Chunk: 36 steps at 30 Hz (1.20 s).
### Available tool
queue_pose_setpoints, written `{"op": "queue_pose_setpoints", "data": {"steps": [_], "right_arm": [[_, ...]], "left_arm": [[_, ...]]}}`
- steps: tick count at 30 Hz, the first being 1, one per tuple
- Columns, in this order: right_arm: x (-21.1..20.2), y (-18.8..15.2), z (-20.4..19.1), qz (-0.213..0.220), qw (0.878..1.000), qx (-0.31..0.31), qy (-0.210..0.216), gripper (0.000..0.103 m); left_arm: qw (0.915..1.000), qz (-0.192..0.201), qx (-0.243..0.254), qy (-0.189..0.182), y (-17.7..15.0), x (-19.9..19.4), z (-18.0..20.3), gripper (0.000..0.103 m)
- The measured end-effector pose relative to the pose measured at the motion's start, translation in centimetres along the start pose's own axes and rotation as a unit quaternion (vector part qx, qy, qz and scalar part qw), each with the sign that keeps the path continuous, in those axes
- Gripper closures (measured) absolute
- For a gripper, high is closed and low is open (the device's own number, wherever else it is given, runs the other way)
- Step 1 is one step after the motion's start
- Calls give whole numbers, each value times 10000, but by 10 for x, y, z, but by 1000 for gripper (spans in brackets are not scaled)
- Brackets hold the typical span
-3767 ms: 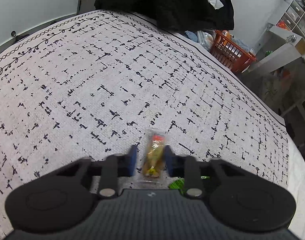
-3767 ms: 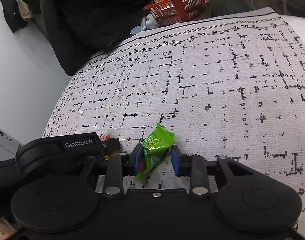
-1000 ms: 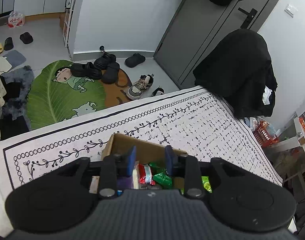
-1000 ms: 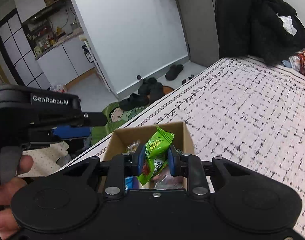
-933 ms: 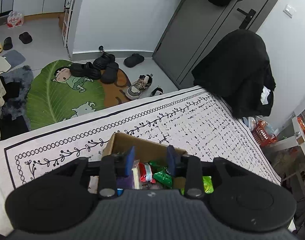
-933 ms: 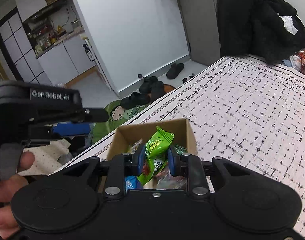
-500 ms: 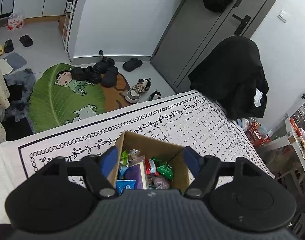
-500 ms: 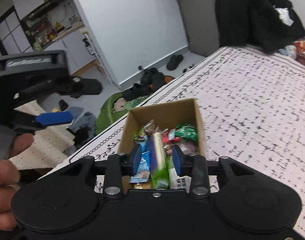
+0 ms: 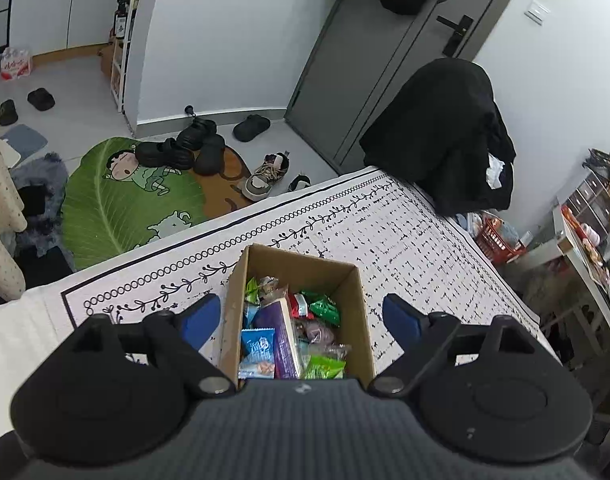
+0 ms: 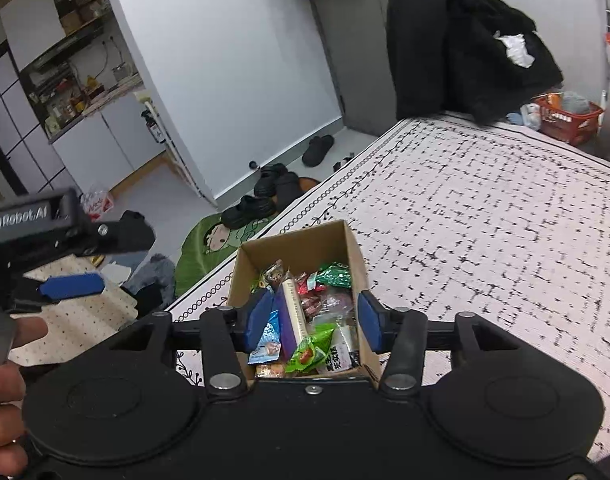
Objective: Organize snacks
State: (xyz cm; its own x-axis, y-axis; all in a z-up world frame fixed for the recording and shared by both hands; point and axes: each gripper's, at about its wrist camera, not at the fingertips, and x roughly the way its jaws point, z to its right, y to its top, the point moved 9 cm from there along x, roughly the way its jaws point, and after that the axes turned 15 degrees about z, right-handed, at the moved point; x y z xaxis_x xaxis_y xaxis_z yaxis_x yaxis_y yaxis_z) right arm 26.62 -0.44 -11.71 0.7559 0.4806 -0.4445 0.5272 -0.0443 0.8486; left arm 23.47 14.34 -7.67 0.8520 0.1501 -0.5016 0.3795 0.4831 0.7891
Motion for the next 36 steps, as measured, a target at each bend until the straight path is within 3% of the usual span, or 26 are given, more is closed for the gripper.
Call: {"op": "queue_pose_setpoints", "data": {"steps": [7, 14, 23, 36], "right_arm": [[-26, 4, 3, 126, 9999, 8, -85, 42], [-55, 2, 7, 237, 9996, 31, -149, 22], [-91, 2, 5, 362, 9992, 31, -137, 5], [-132, -7, -1, 429, 9987, -175, -204, 0]], "left_arm": [[9995, -100, 283, -10, -10, -25, 0, 9], [9979, -146, 631, -98, -22, -51, 3, 7], [9949, -50, 992, -180, -32, -88, 5, 0], [9907, 179, 1331, -235, -44, -134, -2, 0]]}}
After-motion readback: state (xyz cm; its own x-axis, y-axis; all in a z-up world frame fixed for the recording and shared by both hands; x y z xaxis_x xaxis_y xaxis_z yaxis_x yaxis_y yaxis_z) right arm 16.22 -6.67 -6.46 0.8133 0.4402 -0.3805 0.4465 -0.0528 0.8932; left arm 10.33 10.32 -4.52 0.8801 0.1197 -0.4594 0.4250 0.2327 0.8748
